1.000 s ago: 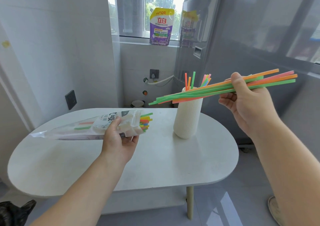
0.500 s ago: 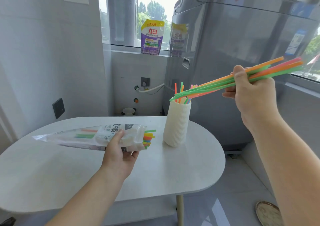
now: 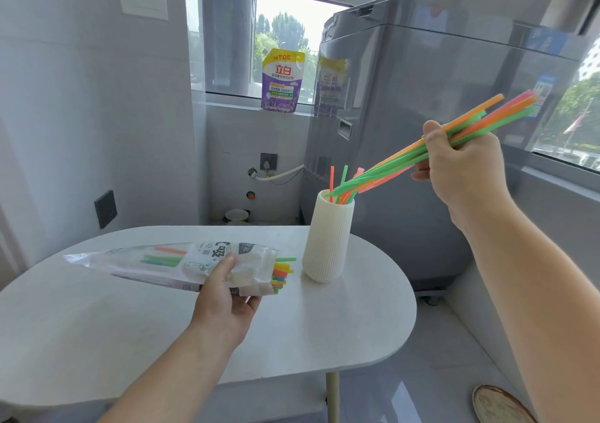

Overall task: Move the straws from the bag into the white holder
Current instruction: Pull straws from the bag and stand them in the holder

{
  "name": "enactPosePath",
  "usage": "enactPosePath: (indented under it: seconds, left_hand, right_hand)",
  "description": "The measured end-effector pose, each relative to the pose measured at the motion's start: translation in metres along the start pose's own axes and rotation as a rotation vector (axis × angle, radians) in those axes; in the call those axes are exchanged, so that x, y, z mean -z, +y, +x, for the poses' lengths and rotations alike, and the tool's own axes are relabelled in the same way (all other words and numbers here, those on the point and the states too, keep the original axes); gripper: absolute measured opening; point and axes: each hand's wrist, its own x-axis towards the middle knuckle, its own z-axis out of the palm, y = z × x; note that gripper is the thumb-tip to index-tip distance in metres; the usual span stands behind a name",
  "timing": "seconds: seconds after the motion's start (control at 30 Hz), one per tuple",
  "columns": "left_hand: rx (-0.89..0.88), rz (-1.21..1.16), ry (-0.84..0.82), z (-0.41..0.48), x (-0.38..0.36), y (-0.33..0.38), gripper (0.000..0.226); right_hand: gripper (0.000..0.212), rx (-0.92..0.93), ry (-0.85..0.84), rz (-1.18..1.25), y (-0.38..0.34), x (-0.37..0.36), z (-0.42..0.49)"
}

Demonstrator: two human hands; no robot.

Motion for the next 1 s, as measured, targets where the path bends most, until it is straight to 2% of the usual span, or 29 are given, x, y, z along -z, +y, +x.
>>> enactPosePath:
  seconds: [0.2,0.37,0.5,0.67,0.87,1.0]
  left_hand:
    - [-0.007,-0.004,-0.004,0.000,0.001,0.001,0.036]
    - [-0.009,-0.012,-0.017,0.001,0.001,0.003,0.026]
    - [-0.012,-0.003,0.001,0.002,0.002,0.002,0.040]
    - [-0.003,0.007,-0.008,0.003,0.002,0.001,0.032]
    - [-0.017,0.004,-0.010,0.005,0.006,0.001,0.036]
    - [-0.013,0.001,0.006,0.007,0.006,0.002,0.036]
  right_hand:
    - [0.033,-0.003,-0.083,-0.097,0.003,-0.021,0.005]
    - [0.031,-0.018,-0.121,-0.148,0.006,-0.038,0.020]
    - [0.030,-0.055,-0.140,-0.178,0.010,-0.048,0.034]
    - [0.032,-0.094,-0.202,-0.241,0.018,-0.060,0.045]
    - [0.032,-0.110,-0.324,-0.329,0.030,-0.084,0.045]
    - [0.041,-0.068,-0.375,-0.444,0.037,-0.100,0.042]
